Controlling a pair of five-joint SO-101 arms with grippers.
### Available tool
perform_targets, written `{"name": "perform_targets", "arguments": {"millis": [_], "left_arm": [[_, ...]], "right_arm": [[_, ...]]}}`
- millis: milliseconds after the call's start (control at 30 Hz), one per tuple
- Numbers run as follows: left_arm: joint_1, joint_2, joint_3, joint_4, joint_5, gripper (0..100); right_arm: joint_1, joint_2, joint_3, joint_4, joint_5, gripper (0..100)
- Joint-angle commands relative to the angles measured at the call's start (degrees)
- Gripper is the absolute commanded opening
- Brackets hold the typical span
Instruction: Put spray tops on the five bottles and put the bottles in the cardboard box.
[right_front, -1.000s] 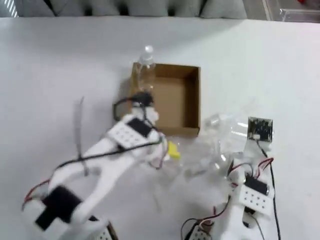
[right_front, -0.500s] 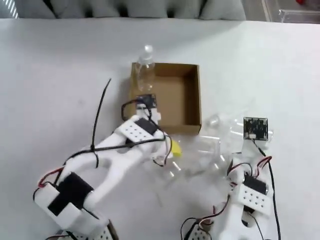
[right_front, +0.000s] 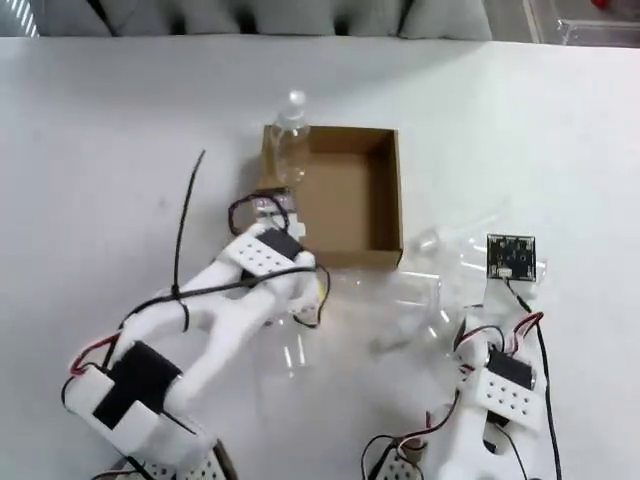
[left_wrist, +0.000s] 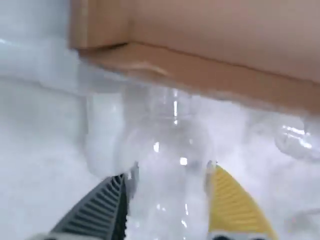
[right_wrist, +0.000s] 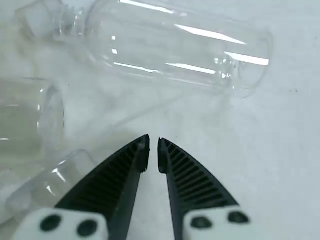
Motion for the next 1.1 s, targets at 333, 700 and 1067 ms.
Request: {"name": "perform_targets", "arguments": {"millis": [333,700,1067], "left_arm": [[-2.51,-9.19,-1.67,6.33,0.09,2],[-16.40,-27.38,-1.23,20.75,-15.38,3],[-41.54,-27.47,16.53,1.93,-38.24,3]], "right_arm": [[-1.10,0.66,0.09,0.04,0.79,2.0],[-1.10,0.66,0.09,0.04,0.79,1.9],[-1.10,0.40,0.09,0.31,0.79,1.7]]}}
